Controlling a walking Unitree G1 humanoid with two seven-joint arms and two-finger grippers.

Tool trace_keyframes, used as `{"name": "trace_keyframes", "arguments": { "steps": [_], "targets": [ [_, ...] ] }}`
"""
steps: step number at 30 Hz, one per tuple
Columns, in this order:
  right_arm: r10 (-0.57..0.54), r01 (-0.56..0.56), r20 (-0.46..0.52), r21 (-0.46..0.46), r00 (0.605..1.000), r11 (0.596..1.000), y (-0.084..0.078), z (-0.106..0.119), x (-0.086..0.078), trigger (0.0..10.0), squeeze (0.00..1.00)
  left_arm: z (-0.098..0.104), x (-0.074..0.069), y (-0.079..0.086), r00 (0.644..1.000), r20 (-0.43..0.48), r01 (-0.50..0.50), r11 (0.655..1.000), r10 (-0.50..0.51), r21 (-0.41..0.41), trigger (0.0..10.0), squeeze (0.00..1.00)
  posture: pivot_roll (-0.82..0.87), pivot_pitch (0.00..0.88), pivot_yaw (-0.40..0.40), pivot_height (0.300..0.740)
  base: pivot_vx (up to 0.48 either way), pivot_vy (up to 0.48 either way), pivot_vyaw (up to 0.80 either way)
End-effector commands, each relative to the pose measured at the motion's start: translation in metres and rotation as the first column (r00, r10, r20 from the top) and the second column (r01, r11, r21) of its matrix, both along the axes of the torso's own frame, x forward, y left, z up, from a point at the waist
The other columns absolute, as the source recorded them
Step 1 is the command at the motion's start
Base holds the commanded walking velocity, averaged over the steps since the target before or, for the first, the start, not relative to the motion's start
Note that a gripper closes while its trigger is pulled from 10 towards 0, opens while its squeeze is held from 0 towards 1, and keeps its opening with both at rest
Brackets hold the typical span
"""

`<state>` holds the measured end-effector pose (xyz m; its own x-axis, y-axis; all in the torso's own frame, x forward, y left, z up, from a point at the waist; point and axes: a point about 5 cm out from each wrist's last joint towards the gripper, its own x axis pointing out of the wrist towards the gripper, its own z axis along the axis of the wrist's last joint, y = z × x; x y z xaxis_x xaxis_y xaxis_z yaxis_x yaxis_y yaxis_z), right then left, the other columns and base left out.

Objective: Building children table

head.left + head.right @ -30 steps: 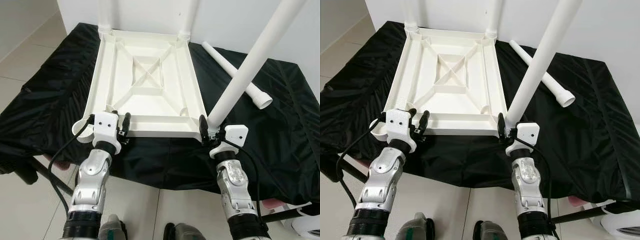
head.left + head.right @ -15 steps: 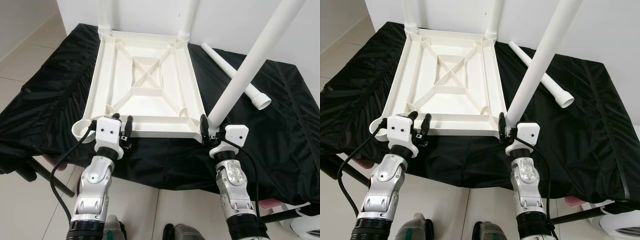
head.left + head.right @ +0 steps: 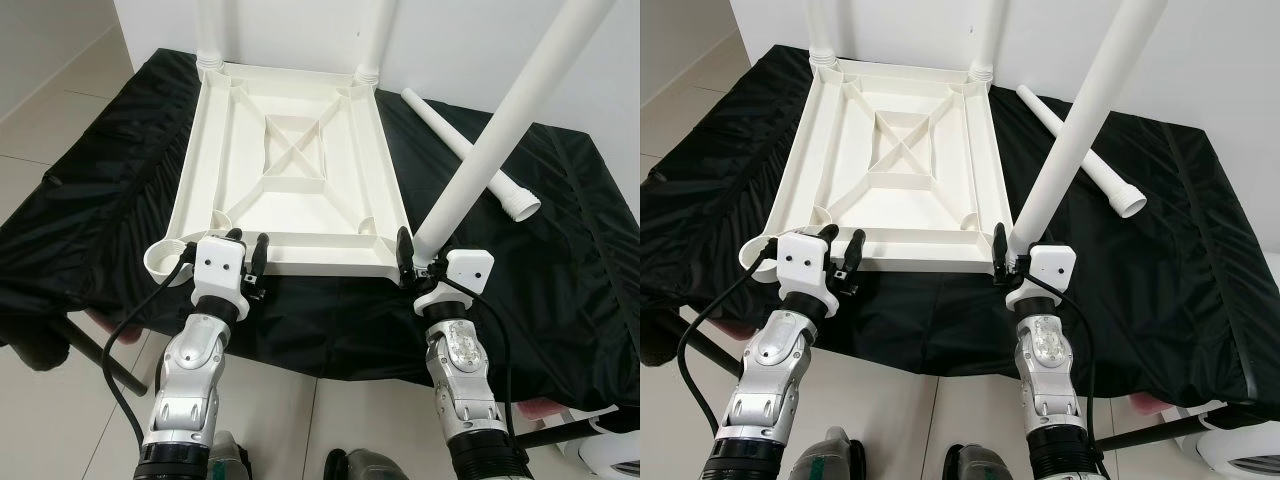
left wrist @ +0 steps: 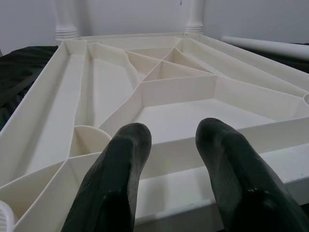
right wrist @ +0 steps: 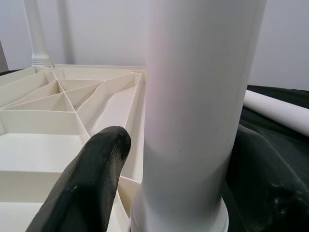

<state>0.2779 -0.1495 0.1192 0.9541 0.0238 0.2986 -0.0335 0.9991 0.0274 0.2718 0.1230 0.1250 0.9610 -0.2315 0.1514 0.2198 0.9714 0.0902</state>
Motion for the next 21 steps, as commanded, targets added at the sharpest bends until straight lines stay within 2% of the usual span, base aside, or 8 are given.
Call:
{"name": "trace_keyframes", "arguments": {
  "steps": [1, 21],
  "targets": [
    [-0.010, 0.010, -0.012, 0.000, 1.000, 1.000, -0.0017, -0.0015, -0.0001, 10.0, 0.00, 0.0043, 0.0016, -0.0002, 0.993, 0.019, -0.115, 0.992, 0.116, -0.049, 10.0, 0.00, 0.04, 0.029, -0.068, 0.740, 0.000, 0.000, 0.00],
    [-0.017, 0.017, -0.003, -0.013, 1.000, 1.000, -0.0031, 0.0011, 0.0029, 10.0, 0.00, 0.0080, 0.0045, 0.0017, 0.994, 0.040, -0.101, 0.995, 0.102, -0.022, 10.0, 0.00, 0.04, 0.028, -0.067, 0.740, 0.000, 0.000, 0.00]
  ]
}}
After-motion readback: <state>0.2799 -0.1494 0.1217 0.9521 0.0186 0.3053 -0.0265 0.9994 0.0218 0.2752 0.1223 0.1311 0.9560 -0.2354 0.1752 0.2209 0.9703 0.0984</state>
